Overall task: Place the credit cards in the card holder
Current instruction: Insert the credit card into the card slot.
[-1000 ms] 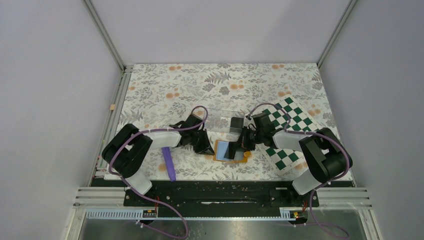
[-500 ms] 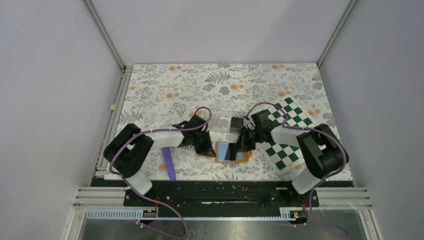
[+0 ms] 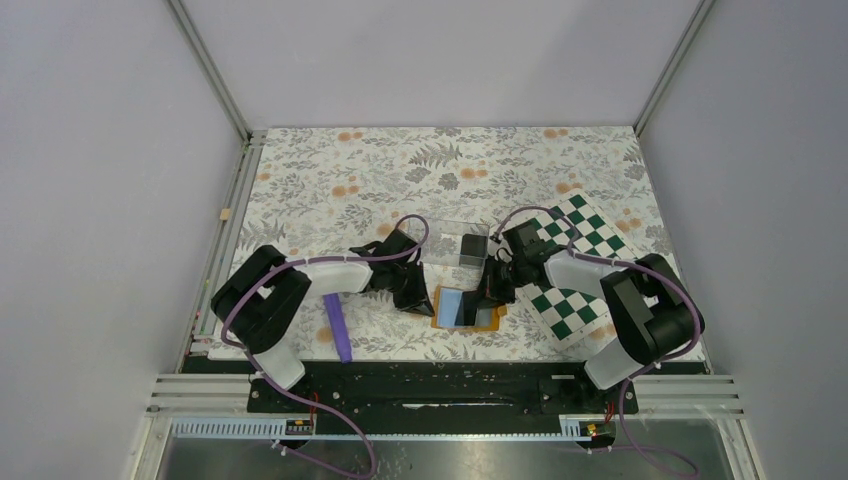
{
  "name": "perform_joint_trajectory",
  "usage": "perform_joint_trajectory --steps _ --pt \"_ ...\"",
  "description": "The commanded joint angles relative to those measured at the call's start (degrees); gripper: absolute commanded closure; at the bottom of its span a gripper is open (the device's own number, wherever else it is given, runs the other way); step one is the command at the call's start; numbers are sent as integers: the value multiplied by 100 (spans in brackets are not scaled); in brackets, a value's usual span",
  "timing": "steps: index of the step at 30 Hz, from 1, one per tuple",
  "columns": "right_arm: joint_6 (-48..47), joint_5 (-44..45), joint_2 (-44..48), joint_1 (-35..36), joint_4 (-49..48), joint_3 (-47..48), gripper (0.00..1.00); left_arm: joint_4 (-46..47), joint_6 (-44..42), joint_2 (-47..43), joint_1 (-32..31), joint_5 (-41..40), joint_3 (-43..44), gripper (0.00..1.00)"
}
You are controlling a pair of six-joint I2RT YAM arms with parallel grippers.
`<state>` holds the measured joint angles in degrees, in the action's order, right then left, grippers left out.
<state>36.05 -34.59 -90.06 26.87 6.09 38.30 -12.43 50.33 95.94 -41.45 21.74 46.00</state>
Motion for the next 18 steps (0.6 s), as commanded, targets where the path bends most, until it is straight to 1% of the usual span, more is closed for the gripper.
perform_joint_trajectory --steps 1,3,8,11,14,18 --pt "-330 465 -113 92 954 200 100 -205 -207 243 -92 -469 76 100" --pt "-352 669 -22 86 1123 216 100 -205 -180 253 -98 -496 69 100" --pt "-273 776 176 90 1198 106 100 -205 -172 280 -113 -507 93 100" --pt "-265 572 82 86 1051 68 100 -206 -187 290 -124 -500 119 100" --pt "-252 125 -96 90 701 26 100 -208 -207 328 -146 -465 139 100" --pt "-281 -396 -318 88 490 94 100 -206 -234 340 -164 -440 180 100"
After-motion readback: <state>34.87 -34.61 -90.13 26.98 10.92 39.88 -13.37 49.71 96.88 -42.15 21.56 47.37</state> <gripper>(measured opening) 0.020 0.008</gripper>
